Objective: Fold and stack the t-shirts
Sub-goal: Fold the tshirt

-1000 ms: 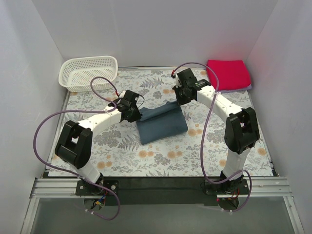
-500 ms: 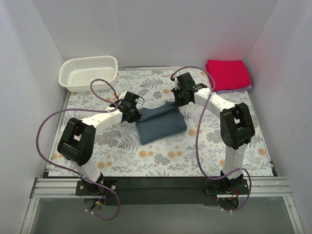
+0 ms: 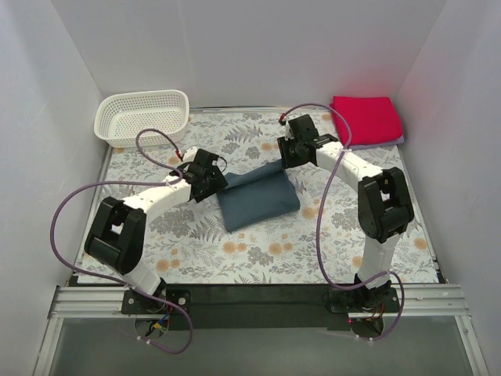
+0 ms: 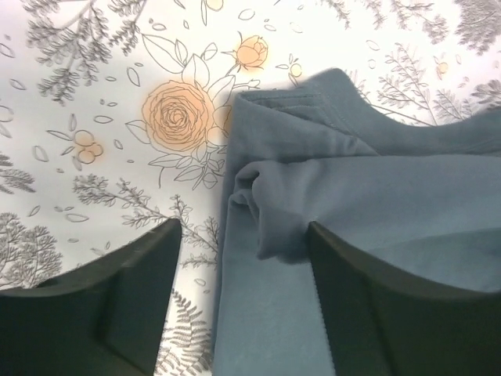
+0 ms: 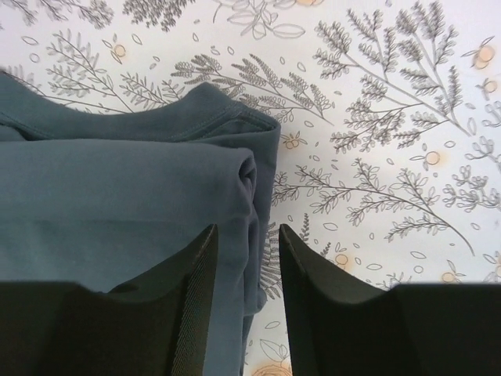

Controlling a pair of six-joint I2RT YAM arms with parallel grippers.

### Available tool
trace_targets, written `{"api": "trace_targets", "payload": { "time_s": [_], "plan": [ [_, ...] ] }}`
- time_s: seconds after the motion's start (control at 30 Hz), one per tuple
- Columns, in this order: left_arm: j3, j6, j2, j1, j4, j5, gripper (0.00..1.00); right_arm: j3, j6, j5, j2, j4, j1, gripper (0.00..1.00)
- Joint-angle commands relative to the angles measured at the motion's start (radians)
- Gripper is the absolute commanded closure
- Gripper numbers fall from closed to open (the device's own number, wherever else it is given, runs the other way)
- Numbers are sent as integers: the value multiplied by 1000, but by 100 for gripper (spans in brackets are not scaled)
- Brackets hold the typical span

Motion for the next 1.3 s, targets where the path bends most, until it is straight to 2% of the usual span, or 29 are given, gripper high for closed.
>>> {"api": "trace_targets", "payload": {
  "time_s": [0.0, 0.07, 0.17, 0.23, 0.33, 0.4, 0.5, 0.6, 0.87, 1.03, 1.13, 1.17, 1.2, 1.27],
  "plan": [
    [-19, 12, -136, 6, 2, -42, 38, 1, 11, -17, -108, 51, -5, 62],
    [-30, 30, -159, 3, 2, -23, 34, -9, 11, -35, -137, 51, -8, 60],
    [-59, 36, -200, -21, -1, 17, 35, -58, 13, -77, -177, 61, -8, 60],
    [-84, 28, -216, -46, 8, 49, 38, -107, 10, -95, -200, 86, -8, 60],
    [-91, 24, -201, -58, 34, 80, 50, -141, 4, -126, -188, 117, -7, 60],
    [-72, 24, -155, -58, 43, 77, 57, -134, -2, -147, -164, 121, -7, 60],
    [-7, 19, -72, -55, 54, 37, 63, -105, -15, -173, -90, 132, -7, 61],
    [66, 12, 17, -37, 65, 21, 65, -81, -19, -192, -36, 155, -7, 62],
    [119, 39, 226, 44, 117, 12, 69, -103, 28, -244, 51, 203, -7, 63],
    [197, 110, 304, 71, 111, 37, 69, -166, 113, -222, -2, 219, 23, 64],
    [203, 134, 229, 71, 114, 92, 60, -169, 128, -213, -47, 226, 24, 64],
    [203, 139, 206, 71, 114, 100, 60, -163, 130, -215, -57, 227, 24, 64],
    [200, 143, 182, 71, 119, 106, 55, -155, 131, -224, -73, 230, 18, 64],
    [186, 159, 111, 71, 135, 121, 51, -128, 154, -300, -81, 259, 1, 63]
  ]
}}
